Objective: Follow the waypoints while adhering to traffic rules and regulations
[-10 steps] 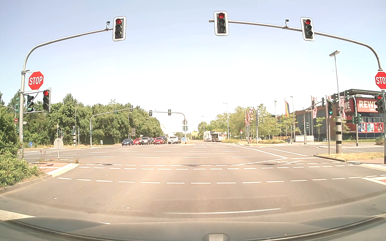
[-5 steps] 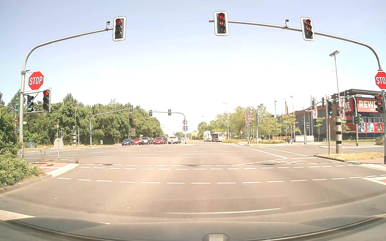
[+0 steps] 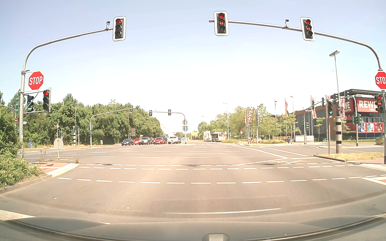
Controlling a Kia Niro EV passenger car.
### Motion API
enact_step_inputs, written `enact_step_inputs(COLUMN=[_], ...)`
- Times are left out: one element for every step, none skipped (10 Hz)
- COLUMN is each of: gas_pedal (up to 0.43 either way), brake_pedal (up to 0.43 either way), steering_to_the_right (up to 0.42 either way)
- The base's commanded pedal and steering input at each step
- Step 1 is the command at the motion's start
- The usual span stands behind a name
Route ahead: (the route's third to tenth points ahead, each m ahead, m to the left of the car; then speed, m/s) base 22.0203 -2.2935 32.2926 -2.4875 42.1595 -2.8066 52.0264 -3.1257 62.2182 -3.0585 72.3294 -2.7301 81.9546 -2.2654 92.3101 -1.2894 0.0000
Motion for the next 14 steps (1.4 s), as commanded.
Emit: enact_step_inputs(gas_pedal=[0.0,0.0,0.0,0.0,0.0,0.02,0.169,0.177,0.197,0.24,0.28,0.299,0.319,0.339], brake_pedal=[0.0,0.0,0.0,0.0,0.0,0.0,0.0,0.0,0.0,0.0,0.0,0.0,0.0,0.0], steering_to_the_right=[-0.006,-0.006,-0.006,-0.006,-0.006,-0.006,-0.005,-0.006,-0.005,-0.005,-0.005,-0.005,-0.005,-0.005])
